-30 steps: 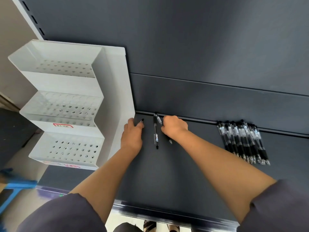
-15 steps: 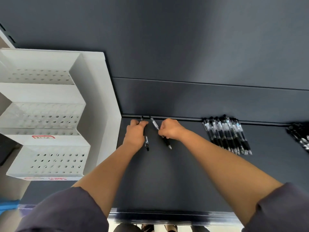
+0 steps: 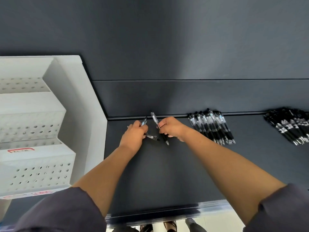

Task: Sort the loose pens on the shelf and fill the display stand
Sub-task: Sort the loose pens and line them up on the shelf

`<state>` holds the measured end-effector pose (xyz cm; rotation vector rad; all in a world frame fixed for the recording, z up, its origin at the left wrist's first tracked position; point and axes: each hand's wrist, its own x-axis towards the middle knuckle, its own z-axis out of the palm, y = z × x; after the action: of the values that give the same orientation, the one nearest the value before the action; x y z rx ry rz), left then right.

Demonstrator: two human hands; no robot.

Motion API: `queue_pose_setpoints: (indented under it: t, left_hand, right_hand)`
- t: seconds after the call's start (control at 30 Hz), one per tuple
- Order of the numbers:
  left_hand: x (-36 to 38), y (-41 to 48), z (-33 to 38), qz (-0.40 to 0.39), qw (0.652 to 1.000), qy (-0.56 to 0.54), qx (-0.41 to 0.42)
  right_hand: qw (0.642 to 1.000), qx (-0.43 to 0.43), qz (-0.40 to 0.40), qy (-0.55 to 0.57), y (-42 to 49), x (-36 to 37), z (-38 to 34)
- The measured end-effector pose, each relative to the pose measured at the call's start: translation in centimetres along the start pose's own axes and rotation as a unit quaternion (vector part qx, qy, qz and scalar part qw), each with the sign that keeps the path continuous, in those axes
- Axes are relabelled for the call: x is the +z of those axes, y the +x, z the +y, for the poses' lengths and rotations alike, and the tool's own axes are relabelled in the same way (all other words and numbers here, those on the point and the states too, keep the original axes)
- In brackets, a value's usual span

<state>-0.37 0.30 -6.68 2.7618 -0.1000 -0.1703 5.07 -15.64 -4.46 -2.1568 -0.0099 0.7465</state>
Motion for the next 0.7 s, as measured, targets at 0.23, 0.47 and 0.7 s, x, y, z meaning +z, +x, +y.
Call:
queue_pose_setpoints:
  t: [0.23, 0.47, 0.7]
  left_hand:
    - [-1.5, 1.9, 3.5, 0.020, 0.947, -0.319, -0.025]
    - [-1.1, 2.7, 6.4, -0.041, 0.853, -0.514, -0.075]
    - [0.2, 3.3, 9.9, -0.081, 0.832, -0.542, -0.083]
  right_hand:
    - [0.981, 0.005, 0.020, 0.192, -1.8, -2.5, 0.6]
    - [0.963, -0.022, 0.000, 0.269, -3.5, -4.3, 1.4]
    - [0.968, -0.027, 0.025, 0.249, -4.9, -6.9, 3.6]
